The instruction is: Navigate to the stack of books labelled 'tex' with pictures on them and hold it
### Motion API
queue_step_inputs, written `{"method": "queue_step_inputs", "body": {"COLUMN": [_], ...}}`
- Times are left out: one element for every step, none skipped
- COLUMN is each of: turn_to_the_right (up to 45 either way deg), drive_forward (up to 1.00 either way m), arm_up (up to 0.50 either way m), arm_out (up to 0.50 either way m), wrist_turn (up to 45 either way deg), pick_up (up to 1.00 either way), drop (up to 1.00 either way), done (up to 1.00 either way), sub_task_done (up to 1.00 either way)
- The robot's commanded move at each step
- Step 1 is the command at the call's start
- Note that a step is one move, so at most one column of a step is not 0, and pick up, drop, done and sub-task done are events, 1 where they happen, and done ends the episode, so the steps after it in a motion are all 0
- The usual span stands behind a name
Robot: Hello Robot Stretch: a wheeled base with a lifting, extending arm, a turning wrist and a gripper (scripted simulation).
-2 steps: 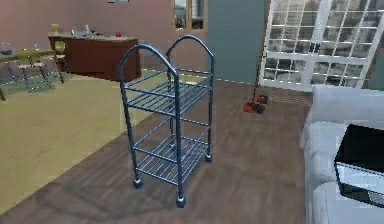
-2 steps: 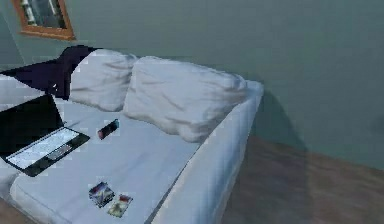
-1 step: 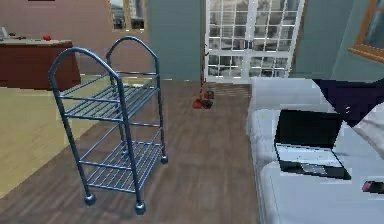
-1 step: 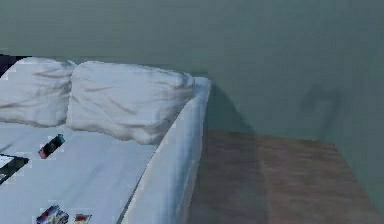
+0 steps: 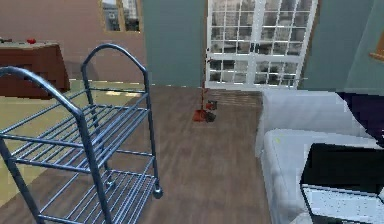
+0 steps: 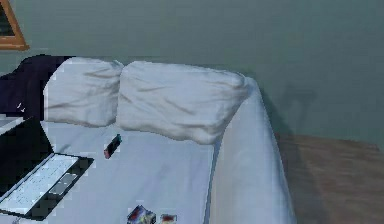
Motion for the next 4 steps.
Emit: {"method": "queue_step_inputs", "body": {"turn_to_the_right": [-12.0,0.0,0.0,0.0], "drive_forward": [0.0,0.0,0.0,0.0], "arm_up": [0.0,0.5,0.02,0.0], "arm_out": [0.0,0.0,0.0,0.22], "wrist_turn": [0.0,0.0,0.0,0.0], "pick_up": [0.0,0.0,0.0,0.0], "drop": [0.0,0.0,0.0,0.0], "done": [0.0,0.0,0.0,0.0], "sub_task_done": [0.0,0.0,0.0,0.0]}}
